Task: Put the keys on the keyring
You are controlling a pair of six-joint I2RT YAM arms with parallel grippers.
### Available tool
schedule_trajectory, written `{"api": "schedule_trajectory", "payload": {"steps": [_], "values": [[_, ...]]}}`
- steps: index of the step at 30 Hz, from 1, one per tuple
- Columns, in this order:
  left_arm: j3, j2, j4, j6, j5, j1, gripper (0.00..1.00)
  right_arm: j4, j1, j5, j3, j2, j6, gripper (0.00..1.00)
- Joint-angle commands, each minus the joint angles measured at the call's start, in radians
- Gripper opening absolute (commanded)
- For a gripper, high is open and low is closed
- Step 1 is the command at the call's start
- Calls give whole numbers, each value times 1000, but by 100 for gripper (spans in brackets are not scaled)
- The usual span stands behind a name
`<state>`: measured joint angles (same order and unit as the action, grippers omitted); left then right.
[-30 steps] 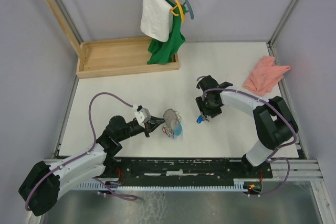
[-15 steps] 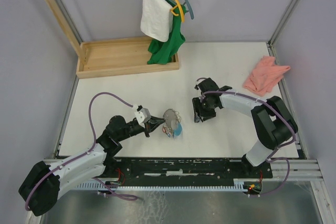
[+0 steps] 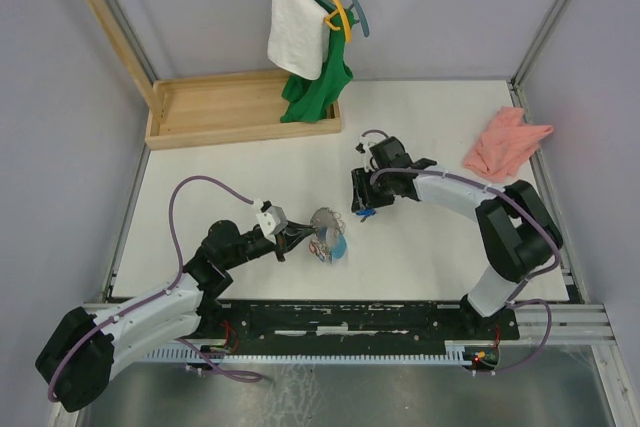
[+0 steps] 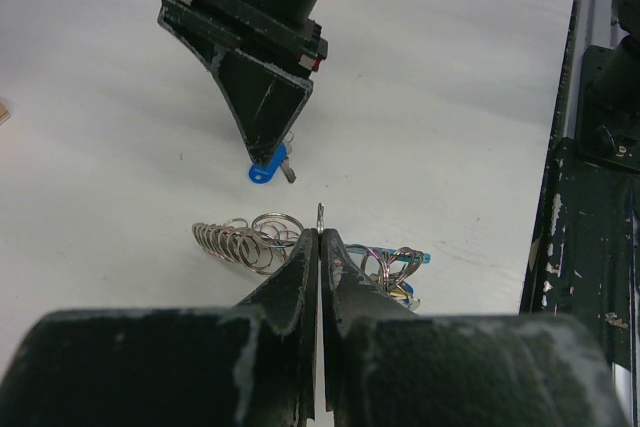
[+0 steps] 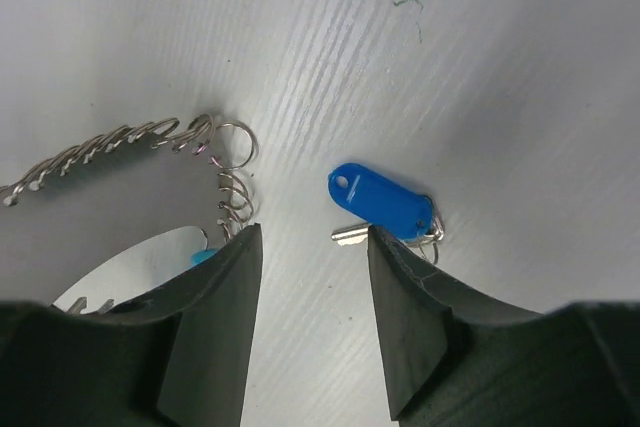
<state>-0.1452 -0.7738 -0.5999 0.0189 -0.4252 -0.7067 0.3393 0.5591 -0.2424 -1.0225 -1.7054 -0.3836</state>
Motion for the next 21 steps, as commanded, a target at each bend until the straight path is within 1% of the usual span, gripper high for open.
{"api": "schedule_trajectory", "payload": {"steps": [1, 4, 7, 10, 18, 21], "values": [[-45, 16, -52, 24, -15, 1, 3, -66, -2, 47, 52, 167, 102, 54], [-45, 19, -51, 25, -14, 0, 3, -92, -1, 129, 131, 235, 135, 54], [-43, 26, -49, 25, -14, 1, 3, -96, -2, 186, 170, 242, 145, 51], [-45, 30, -48, 28, -15, 1, 3, -151, -1, 199, 211, 234, 138, 49], [-45, 24, -49, 29, -20, 1, 3, -266, -2, 204, 241, 172, 150, 41], [-44, 22, -49, 30, -20, 1, 3, -278, -2, 205, 240, 157, 161, 36]]}}
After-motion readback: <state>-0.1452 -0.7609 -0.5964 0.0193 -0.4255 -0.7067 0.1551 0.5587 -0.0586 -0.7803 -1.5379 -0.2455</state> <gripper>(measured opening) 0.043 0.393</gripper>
